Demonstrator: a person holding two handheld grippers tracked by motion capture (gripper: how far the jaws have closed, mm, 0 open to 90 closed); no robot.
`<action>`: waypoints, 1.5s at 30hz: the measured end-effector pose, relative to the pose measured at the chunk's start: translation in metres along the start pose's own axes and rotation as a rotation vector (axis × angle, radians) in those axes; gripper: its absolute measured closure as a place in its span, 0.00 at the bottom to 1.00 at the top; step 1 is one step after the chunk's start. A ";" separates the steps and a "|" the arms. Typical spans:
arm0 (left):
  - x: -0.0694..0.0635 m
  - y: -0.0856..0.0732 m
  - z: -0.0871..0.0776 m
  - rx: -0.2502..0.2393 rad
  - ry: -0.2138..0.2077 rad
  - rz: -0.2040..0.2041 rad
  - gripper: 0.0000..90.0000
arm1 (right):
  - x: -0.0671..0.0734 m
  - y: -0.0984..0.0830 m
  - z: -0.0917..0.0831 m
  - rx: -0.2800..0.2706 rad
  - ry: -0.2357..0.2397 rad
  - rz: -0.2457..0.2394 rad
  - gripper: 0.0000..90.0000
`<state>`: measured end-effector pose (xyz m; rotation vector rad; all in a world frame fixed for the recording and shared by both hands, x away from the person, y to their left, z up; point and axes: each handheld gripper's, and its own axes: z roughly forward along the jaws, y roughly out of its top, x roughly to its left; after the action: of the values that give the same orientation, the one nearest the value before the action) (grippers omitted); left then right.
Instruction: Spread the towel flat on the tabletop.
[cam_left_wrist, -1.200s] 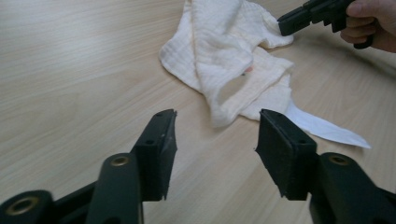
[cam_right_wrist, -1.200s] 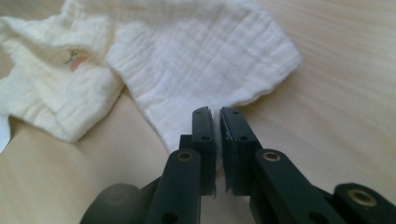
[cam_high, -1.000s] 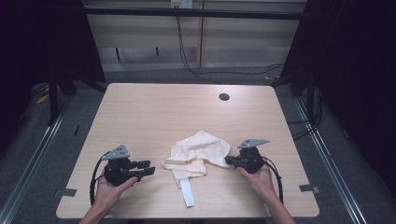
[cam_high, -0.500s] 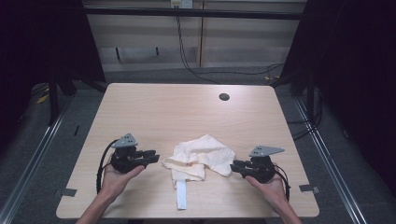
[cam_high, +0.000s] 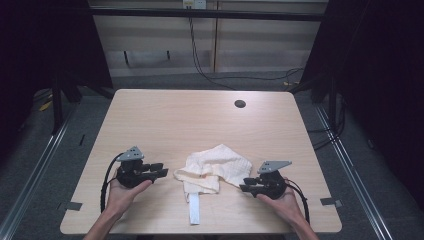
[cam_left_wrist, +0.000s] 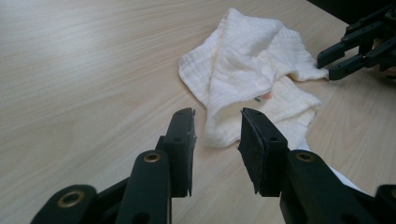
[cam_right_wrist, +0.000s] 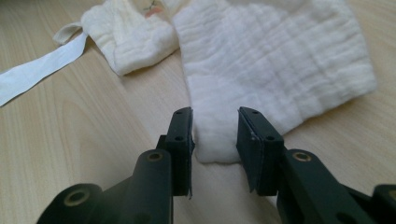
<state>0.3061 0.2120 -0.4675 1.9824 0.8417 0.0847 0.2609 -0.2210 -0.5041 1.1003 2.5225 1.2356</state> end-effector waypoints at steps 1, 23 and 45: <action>0.000 -0.001 0.001 0.002 0.001 -0.003 0.72 | 0.000 0.000 0.000 0.000 -0.002 -0.006 0.71; 0.017 0.001 0.035 0.071 -0.035 -0.013 0.70 | -0.006 0.001 0.003 -0.003 -0.011 -0.008 0.96; 0.004 -0.001 0.056 0.135 -0.107 0.039 0.95 | -0.005 0.003 0.002 0.004 0.006 0.019 0.96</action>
<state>0.3297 0.1726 -0.5002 2.1099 0.7573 -0.0566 0.2669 -0.2221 -0.5041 1.1248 2.5257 1.2414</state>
